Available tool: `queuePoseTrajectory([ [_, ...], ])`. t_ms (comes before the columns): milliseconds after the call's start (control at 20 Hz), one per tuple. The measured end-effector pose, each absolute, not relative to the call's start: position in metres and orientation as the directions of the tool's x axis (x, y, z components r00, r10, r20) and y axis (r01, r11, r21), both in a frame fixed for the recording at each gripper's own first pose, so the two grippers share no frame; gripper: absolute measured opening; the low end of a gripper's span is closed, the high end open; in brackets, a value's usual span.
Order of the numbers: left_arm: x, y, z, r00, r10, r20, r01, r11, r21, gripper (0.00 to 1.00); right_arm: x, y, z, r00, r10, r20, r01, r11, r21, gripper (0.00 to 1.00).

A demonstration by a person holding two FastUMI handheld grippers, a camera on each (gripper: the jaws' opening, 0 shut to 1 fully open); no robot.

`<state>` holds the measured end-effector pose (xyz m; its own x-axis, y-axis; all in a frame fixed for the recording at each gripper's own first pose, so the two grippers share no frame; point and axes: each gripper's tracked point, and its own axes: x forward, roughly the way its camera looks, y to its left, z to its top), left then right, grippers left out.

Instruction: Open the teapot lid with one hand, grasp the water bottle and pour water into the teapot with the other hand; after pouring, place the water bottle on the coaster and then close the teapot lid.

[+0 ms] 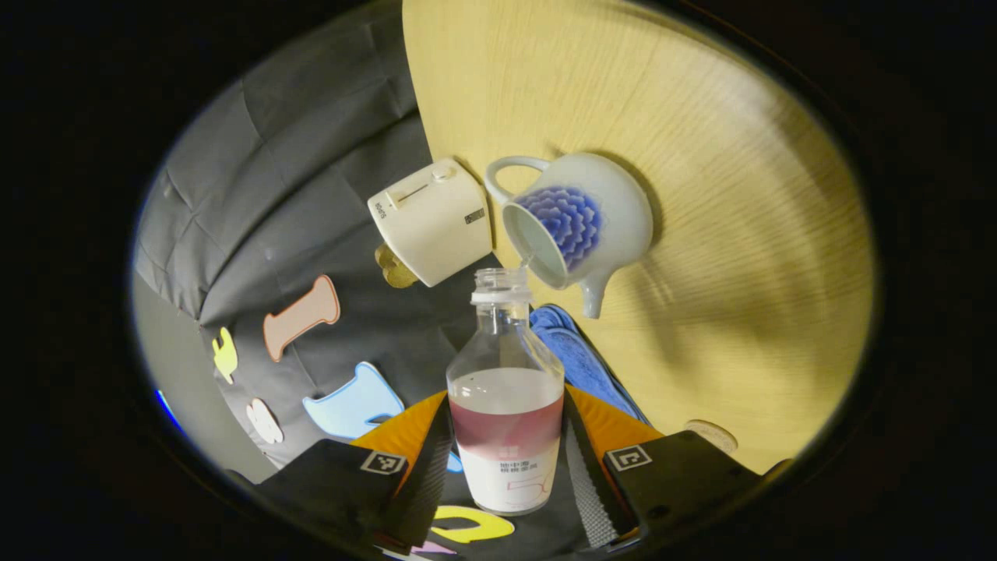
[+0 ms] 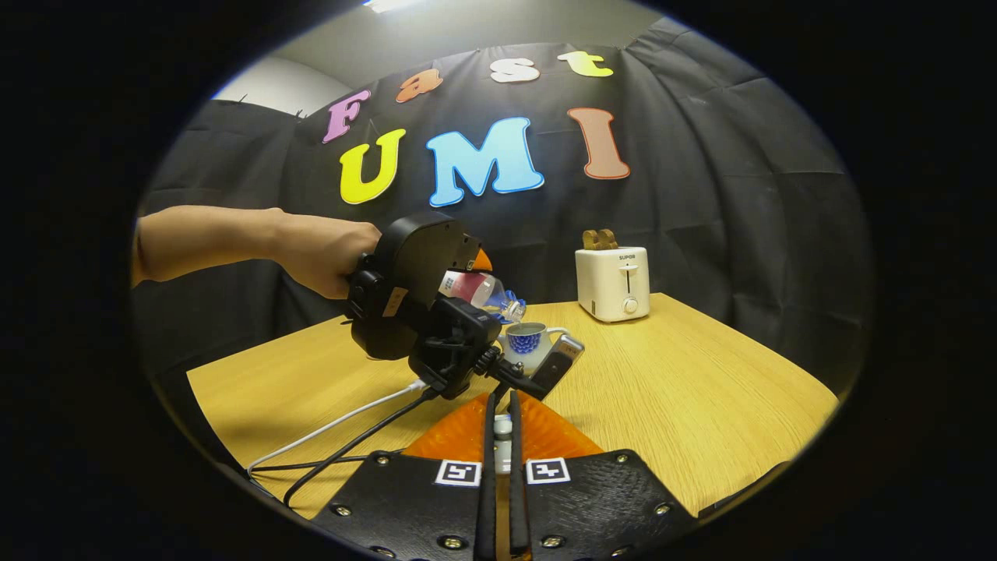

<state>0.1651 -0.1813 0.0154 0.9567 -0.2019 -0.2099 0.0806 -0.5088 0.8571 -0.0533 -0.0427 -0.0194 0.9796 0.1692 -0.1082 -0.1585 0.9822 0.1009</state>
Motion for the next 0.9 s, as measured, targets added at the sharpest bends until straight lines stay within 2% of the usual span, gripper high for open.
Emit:
queuePoseTrajectory([
  [350, 0.171, -0.174, 0.007, 0.950, -0.206, -0.235, 0.128, -0.429, 0.894, 0.85, -0.054, -0.041, -0.016, 0.980, 0.172, -0.102, -0.162, 0.981, 0.105, 0.07],
  [550, 0.170, -0.173, -0.006, 0.937, -0.220, -0.271, 0.193, -0.321, 0.927, 0.85, -0.054, -0.041, -0.018, 0.979, 0.175, -0.107, -0.163, 0.980, 0.112, 0.07],
  [700, 0.169, -0.173, -0.010, 0.928, -0.242, -0.283, 0.241, -0.189, 0.952, 0.85, -0.056, -0.041, -0.014, 0.980, 0.175, -0.098, -0.164, 0.980, 0.114, 0.07],
  [900, 0.163, -0.166, -0.006, 0.928, -0.277, -0.251, 0.275, 0.052, 0.960, 0.86, -0.065, -0.044, 0.010, 0.986, 0.163, -0.032, -0.158, 0.981, 0.114, 0.07],
])
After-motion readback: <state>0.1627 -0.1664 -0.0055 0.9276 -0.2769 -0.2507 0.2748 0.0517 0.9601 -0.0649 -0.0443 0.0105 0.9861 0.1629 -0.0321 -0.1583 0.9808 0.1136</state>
